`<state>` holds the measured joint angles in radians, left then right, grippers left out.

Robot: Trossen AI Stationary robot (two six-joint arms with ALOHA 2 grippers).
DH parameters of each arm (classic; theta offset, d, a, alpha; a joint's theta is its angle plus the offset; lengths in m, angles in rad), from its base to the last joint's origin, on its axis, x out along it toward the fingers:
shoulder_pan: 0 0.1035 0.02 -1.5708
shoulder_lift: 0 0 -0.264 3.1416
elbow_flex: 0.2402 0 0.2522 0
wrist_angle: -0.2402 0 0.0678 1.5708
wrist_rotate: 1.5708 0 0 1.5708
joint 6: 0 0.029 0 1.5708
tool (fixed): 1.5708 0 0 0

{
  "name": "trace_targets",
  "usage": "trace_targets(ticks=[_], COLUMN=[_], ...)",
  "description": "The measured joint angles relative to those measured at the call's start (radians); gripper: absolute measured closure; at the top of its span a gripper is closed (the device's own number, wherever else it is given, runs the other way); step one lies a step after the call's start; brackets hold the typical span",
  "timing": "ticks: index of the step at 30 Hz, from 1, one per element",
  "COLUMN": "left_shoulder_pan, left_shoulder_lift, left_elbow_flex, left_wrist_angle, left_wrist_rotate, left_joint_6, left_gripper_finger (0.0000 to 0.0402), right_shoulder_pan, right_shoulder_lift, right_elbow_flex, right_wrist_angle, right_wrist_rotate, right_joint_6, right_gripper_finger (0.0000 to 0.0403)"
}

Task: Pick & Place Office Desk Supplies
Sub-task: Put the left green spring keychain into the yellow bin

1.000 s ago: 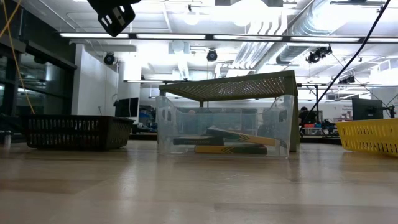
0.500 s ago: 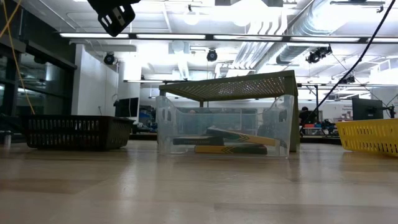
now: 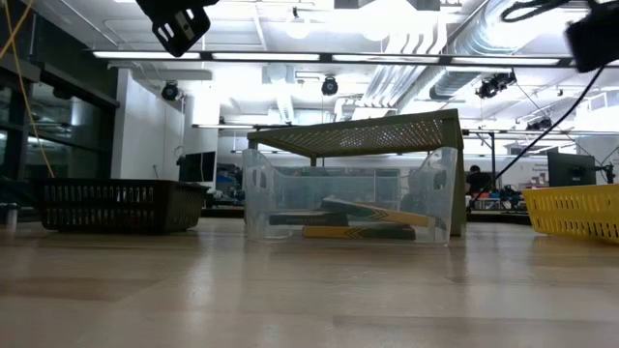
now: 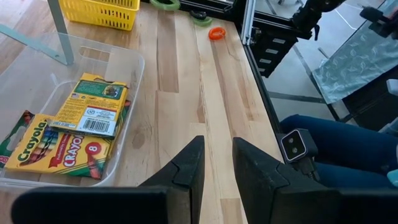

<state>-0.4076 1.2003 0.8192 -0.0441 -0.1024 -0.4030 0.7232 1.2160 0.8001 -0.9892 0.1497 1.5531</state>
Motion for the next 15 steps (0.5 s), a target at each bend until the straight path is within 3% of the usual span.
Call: trace_targets(ticks=[8, 15], left_shoulder_pan=[0.000, 0.000], left_shoulder_lift=[0.000, 0.000], left_elbow_flex=[0.000, 0.000], left_wrist_angle=[0.000, 0.000], left_wrist_rotate=[0.000, 0.000], left_joint_6=[0.000, 0.000], left_gripper_finger=[0.0324, 0.0324], right_shoulder_pan=[-0.157, -0.228], right_shoulder_lift=[-0.055, -0.058], right_elbow_flex=[0.000, 0.000], right_wrist_angle=[-0.252, -0.298], right_wrist_rotate=[0.001, 0.025], right_joint_6=[-0.006, -0.070], right_gripper_finger=[0.0380, 0.0380])
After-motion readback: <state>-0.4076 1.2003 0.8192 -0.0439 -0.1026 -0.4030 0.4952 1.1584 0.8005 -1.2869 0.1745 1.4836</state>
